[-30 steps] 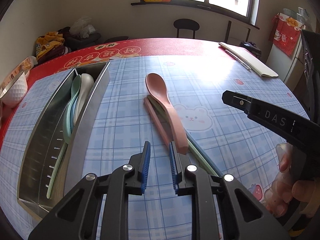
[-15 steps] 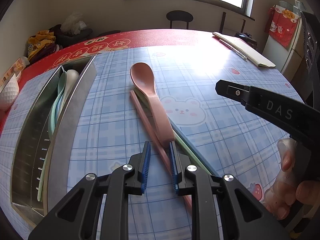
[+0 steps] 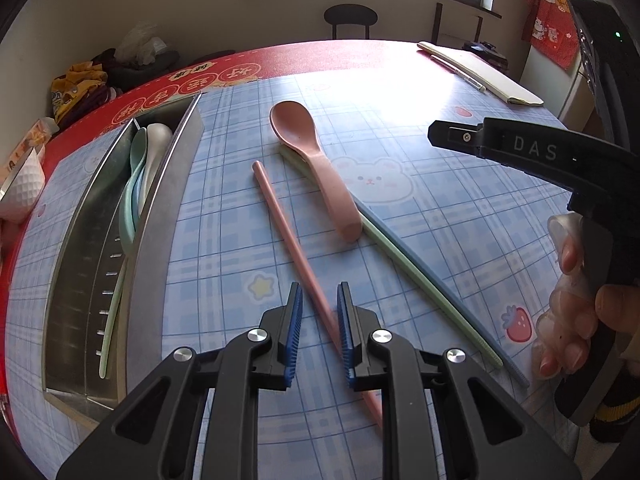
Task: Organize utensils
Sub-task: 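Move the left tool over the pink chopstick while the right tool moves toward the pink spoon, then lower the left tool and grasp the pink chopstick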
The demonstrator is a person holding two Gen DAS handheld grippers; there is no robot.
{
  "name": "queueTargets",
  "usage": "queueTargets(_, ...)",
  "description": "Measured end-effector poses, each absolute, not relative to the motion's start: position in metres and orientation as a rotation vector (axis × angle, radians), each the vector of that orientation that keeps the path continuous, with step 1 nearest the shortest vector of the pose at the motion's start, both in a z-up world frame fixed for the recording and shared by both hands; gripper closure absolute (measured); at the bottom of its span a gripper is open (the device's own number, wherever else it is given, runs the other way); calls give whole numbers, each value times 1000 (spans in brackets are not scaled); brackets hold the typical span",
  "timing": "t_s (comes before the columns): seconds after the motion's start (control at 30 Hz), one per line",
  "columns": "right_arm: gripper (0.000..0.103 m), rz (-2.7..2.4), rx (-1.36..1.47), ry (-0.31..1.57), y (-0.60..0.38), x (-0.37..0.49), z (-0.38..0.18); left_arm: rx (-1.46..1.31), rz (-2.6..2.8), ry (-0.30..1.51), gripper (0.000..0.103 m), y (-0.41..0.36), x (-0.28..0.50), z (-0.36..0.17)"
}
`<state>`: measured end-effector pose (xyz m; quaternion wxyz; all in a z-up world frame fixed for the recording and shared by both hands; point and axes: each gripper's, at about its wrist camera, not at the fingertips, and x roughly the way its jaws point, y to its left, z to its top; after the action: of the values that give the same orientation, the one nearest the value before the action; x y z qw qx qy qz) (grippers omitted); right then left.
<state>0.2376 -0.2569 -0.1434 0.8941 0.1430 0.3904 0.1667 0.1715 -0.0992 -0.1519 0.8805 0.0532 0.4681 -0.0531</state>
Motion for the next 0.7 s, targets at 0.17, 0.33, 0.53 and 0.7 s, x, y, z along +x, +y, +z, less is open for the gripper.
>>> queueTargets(0.17, 84, 346, 300, 811, -257, 238, -143, 115, -82, 950, 85, -100, 175, -153)
queueTargets(0.33, 84, 345, 301, 811, -257, 237, -144, 101, -54, 939, 79, -100, 184, -153)
queueTargets(0.53, 84, 344, 301, 811, -257, 237, -144, 66, -36, 914, 70, -94, 188, -155)
queueTargets(0.7, 84, 345, 296, 809, -257, 237, -144, 66, -39, 909, 70, -94, 187, -155)
